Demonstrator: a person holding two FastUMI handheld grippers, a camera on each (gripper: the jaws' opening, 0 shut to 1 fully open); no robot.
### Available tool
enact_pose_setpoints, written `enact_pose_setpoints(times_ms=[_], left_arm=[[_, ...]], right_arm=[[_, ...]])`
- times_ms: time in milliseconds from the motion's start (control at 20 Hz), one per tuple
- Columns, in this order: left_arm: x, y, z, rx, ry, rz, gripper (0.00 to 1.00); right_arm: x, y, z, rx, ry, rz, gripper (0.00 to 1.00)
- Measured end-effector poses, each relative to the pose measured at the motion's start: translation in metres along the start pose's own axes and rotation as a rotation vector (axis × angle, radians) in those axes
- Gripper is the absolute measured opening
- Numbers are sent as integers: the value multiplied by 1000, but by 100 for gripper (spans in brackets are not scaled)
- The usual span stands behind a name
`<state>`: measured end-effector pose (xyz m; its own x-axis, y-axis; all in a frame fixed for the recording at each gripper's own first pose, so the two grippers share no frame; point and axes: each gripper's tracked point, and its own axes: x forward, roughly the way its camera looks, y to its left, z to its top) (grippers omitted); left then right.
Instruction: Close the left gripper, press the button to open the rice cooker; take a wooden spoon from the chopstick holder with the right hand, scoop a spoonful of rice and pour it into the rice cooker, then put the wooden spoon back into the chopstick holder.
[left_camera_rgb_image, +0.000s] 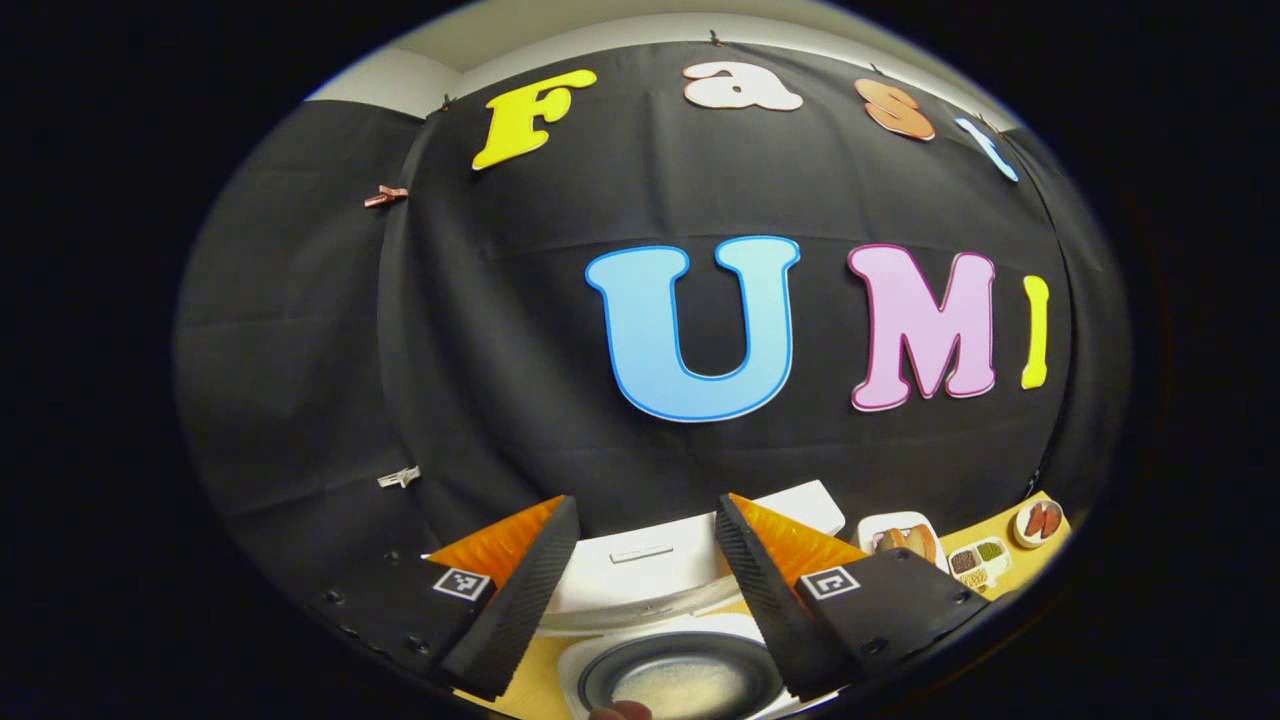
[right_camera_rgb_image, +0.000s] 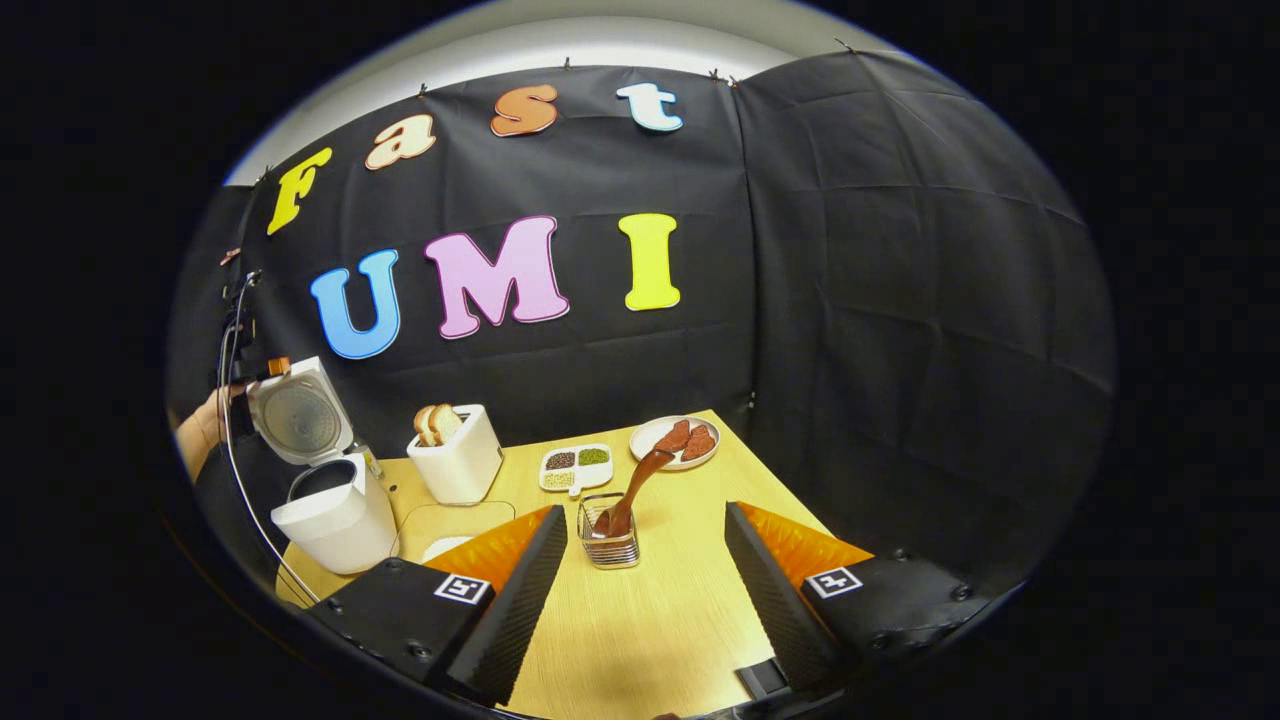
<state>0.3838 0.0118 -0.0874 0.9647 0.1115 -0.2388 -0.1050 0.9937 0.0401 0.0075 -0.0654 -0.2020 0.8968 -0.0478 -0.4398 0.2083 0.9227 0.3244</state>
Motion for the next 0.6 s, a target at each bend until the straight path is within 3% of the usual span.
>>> enact_pose_setpoints(times_ms=[300, 600], left_arm=[[-62, -26, -49, -89, 109, -21, 100], [-88, -39, -96, -225, 244, -29, 99]], right_arm=[[-5, -1, -2, -20, 11, 32, 99], [-7, -8, -1, -35, 16, 50, 99]])
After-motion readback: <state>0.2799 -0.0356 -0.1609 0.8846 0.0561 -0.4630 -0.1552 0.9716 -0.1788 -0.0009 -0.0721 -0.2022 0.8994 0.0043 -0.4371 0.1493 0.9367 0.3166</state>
